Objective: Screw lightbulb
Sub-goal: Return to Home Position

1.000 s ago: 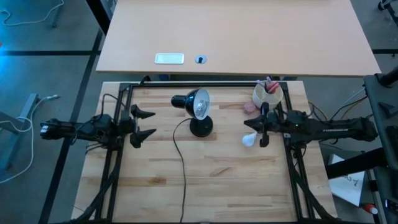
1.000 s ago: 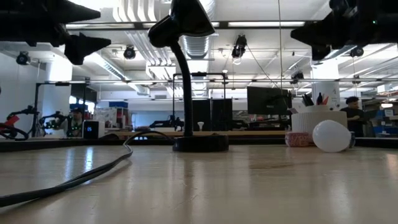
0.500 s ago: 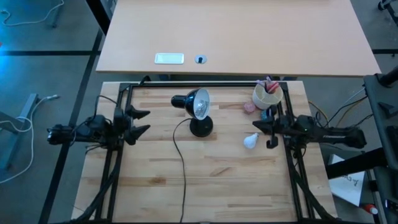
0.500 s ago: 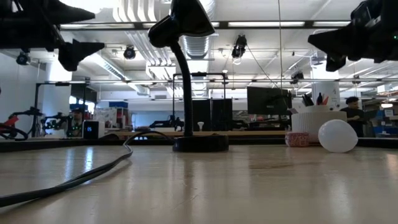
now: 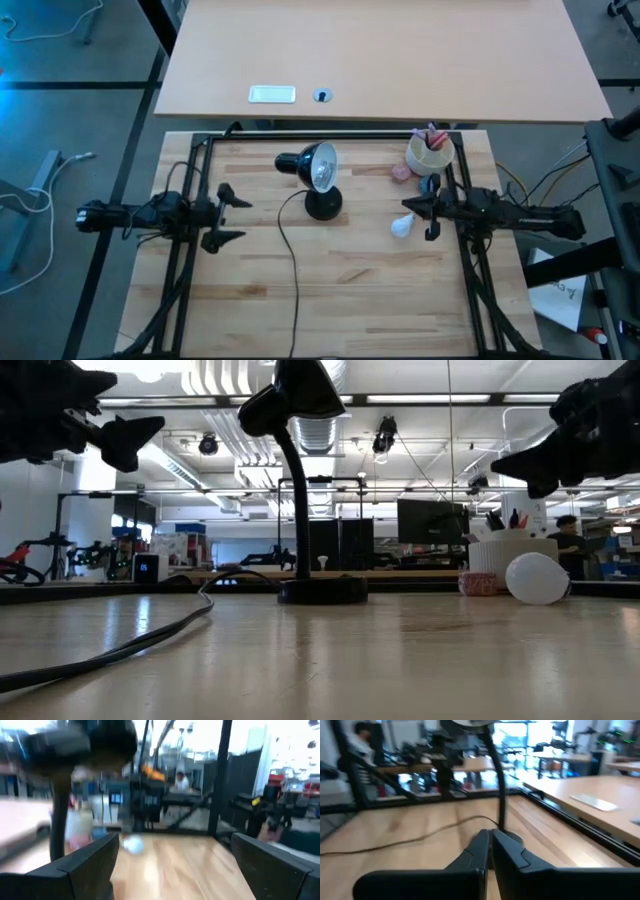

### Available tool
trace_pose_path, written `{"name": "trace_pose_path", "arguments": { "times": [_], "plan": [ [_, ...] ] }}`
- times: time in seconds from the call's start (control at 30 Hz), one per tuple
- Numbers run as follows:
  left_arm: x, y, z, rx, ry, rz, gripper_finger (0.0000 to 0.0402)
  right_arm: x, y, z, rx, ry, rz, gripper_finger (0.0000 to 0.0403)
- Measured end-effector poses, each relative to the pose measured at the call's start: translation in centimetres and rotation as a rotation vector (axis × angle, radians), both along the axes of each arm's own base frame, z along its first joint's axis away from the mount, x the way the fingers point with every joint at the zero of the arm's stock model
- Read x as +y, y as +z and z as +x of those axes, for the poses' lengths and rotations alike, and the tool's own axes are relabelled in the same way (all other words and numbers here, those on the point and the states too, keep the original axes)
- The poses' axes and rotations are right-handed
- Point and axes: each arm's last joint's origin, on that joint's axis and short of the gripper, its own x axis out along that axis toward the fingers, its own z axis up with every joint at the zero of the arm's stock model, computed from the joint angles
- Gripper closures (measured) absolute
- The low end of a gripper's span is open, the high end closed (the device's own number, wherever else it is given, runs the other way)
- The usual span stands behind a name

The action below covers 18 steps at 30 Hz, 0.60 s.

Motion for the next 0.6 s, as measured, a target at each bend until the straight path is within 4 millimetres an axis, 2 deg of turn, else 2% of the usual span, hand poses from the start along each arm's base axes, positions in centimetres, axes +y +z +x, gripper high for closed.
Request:
{"name": "trace_pose_path", "arguments": {
  "times": [0.33, 0.6],
  "plan": [
    [0.1, -0.3, 0.0, 0.024, 0.024, 0.09, 0.0027, -0.1, -0.8, 0.6, 0.152, 0.004, -0.321, 0.0389],
    [0.4, -0.6, 0.1, 0.07, 0.085, 0.161, 0.0027, -0.1, -1.2, 0.8, 0.204, 0.015, -0.355, 0.0389]
  ]
}}
